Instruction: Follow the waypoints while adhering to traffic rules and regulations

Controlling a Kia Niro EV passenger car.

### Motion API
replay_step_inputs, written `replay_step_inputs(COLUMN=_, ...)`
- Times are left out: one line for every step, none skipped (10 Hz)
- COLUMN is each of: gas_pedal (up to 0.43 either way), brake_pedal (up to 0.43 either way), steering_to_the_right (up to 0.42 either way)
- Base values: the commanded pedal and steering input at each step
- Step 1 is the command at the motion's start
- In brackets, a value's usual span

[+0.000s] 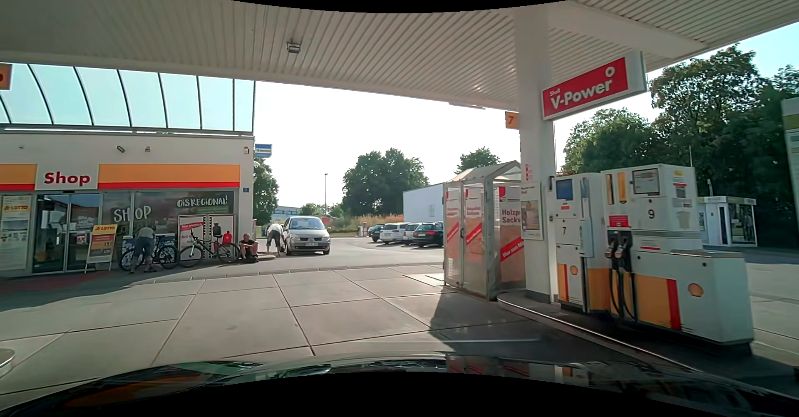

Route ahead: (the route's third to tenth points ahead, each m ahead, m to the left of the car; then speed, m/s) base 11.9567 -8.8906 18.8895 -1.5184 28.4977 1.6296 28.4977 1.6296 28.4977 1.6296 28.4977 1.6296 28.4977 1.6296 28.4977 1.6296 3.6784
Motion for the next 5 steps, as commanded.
replay_step_inputs(gas_pedal=0.020, brake_pedal=0.000, steering_to_the_right=-0.245)
replay_step_inputs(gas_pedal=0.020, brake_pedal=0.000, steering_to_the_right=-0.247)
replay_step_inputs(gas_pedal=0.020, brake_pedal=0.000, steering_to_the_right=-0.251)
replay_step_inputs(gas_pedal=0.028, brake_pedal=0.000, steering_to_the_right=-0.250)
replay_step_inputs(gas_pedal=0.028, brake_pedal=0.000, steering_to_the_right=-0.248)
